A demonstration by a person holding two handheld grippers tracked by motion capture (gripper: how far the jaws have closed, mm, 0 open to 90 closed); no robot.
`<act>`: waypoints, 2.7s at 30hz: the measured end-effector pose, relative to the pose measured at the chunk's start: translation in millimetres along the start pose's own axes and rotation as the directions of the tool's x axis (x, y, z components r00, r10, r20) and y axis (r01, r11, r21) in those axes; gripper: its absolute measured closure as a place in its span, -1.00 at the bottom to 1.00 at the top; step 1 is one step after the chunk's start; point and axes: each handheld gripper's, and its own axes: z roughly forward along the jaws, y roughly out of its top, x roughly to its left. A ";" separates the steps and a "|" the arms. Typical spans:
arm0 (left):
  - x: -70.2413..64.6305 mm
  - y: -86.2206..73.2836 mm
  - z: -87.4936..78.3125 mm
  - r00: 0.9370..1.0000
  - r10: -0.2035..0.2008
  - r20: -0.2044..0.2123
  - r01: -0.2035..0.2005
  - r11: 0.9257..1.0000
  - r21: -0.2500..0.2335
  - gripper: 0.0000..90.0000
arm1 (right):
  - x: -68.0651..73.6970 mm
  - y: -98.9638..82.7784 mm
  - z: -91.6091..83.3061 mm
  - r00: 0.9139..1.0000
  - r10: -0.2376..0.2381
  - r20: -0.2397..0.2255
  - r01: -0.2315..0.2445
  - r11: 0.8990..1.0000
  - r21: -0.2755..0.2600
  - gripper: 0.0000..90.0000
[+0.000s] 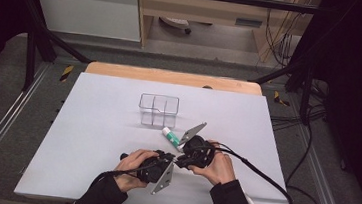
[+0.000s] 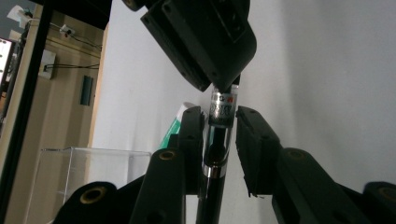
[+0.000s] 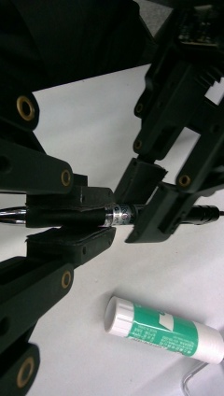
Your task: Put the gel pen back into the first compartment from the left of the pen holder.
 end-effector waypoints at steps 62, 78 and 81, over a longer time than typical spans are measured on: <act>18.2 -47.4 -28.0 0.933 -0.359 -0.030 0.360 0.931 0.061 0.74 | -42.3 -84.3 -27.7 0.946 0.269 0.183 -0.203 0.927 -0.314 -0.84; 37.0 -64.9 -41.9 0.770 -0.636 -0.044 0.635 0.772 -0.033 0.74 | -55.9 -131.1 -29.2 0.921 0.348 0.175 -0.271 0.896 -0.353 -0.99; 42.3 -68.9 -45.2 0.721 -0.692 -0.035 0.690 0.721 -0.068 0.74 | -57.0 -139.4 -27.9 0.920 0.350 0.178 -0.273 0.896 -0.352 -0.99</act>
